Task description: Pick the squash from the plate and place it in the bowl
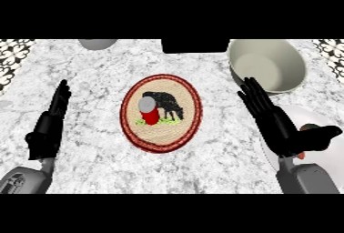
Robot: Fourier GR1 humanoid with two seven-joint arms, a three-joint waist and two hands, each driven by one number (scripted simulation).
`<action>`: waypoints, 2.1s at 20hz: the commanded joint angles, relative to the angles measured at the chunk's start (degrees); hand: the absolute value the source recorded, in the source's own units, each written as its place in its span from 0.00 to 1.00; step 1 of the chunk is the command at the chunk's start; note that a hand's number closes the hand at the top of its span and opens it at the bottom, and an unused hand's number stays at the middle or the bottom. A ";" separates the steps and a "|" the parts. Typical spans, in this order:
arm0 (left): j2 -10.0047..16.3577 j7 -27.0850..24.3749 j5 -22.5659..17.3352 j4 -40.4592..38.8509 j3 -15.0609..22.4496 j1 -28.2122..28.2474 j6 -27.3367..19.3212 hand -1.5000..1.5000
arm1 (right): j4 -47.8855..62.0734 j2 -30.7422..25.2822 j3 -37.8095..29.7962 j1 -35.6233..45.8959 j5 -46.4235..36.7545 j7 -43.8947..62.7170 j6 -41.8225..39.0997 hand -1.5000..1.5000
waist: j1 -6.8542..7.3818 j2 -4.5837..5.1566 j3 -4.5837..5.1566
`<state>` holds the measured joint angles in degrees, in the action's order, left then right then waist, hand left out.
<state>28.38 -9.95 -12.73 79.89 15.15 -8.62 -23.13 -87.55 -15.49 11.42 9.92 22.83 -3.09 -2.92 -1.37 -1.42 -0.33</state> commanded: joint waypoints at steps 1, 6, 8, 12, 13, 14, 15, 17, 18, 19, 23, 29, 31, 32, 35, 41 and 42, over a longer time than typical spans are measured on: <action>-0.81 0.55 -1.91 2.18 -0.47 0.39 3.77 0.50 | -1.82 -5.45 -3.67 -2.76 -2.78 -3.20 -1.91 1.00 | 1.00 1.30 0.33; -7.03 5.22 -10.46 3.62 3.30 0.61 9.79 0.50 | -1.57 -24.08 -14.47 -5.60 -12.60 -12.55 -3.23 1.00 | -4.22 0.94 0.41; -8.63 5.61 -11.08 4.06 4.32 1.98 9.36 0.50 | 5.62 -25.02 -20.80 -8.49 -18.94 -7.27 11.11 1.00 | -6.51 1.36 0.55; -10.45 9.39 -13.38 7.04 6.61 0.78 12.25 0.50 | 5.07 -21.36 -22.91 -18.70 -17.17 -29.46 6.56 0.00 | -1.35 1.15 0.17; -9.78 7.65 -13.52 5.58 6.18 1.61 14.06 0.50 | 6.93 -21.51 -23.16 -20.19 -17.68 -34.43 4.90 0.00 | -0.76 1.30 0.20; -9.78 7.22 -13.17 5.95 6.65 1.83 14.65 0.50 | 5.59 -22.22 -21.57 -20.97 -21.17 -35.62 5.98 0.00 | -0.32 1.28 0.25; -10.95 11.67 -14.00 5.21 5.97 -2.82 13.31 0.50 | 5.27 -23.06 -20.56 -20.74 -23.47 -35.40 6.60 0.00 | -0.31 1.39 0.27; -11.64 12.05 -13.19 6.35 6.86 -2.58 12.46 0.50 | 2.79 -26.96 -20.89 -24.04 -28.55 -32.64 9.17 0.00 | -0.29 1.29 0.35; -10.74 10.15 -12.71 7.62 7.25 0.34 13.21 0.50 | 2.32 -27.97 -21.45 -26.36 -31.44 -30.52 11.97 0.00 | -0.07 1.18 0.40; -10.29 10.51 -12.77 7.63 6.87 0.76 12.80 0.50 | 0.03 -29.92 -21.59 -25.39 -34.92 -24.21 15.45 0.00 | 0.17 1.16 0.53; -8.98 10.50 -13.24 8.35 5.59 1.68 13.72 0.50 | -9.98 -32.34 -20.61 -30.81 -41.78 -7.30 17.35 0.00 | -0.14 1.05 0.70; -11.10 13.72 -11.78 8.85 7.93 -0.49 13.18 0.50 | -19.30 -38.19 -16.95 -27.66 -44.47 17.01 4.53 0.00 | 1.44 1.41 0.52; -10.96 13.68 -12.67 8.68 5.84 -0.78 13.67 0.50 | -19.98 -36.65 -14.41 -26.39 -44.99 21.56 1.98 0.00 | 1.63 1.47 0.44; -10.92 12.74 -12.82 9.50 6.63 0.26 15.15 0.50 | -22.52 -37.81 -15.15 -24.73 -43.10 27.01 -1.03 0.00 | 1.77 1.44 0.49; -9.91 13.70 -13.40 9.15 4.02 -0.24 15.86 0.50 | -24.45 -33.63 -9.78 -21.71 -45.44 34.94 -2.51 0.00 | 1.88 1.47 0.41; -11.71 15.38 -10.56 11.15 4.67 0.33 15.49 0.50 | -14.61 -31.83 -9.65 -16.55 -47.52 36.55 -8.42 0.00 | 1.70 1.42 0.33; -10.27 17.42 -13.27 11.83 1.77 -0.50 17.35 0.50 | -15.28 -30.53 -8.64 -15.99 -48.73 38.58 -8.70 0.00 | 1.67 1.42 0.33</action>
<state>16.90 4.50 -24.60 88.94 19.39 -9.28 -7.23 -105.50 -48.22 1.56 -7.70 -23.97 32.95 -9.16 0.38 0.06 0.05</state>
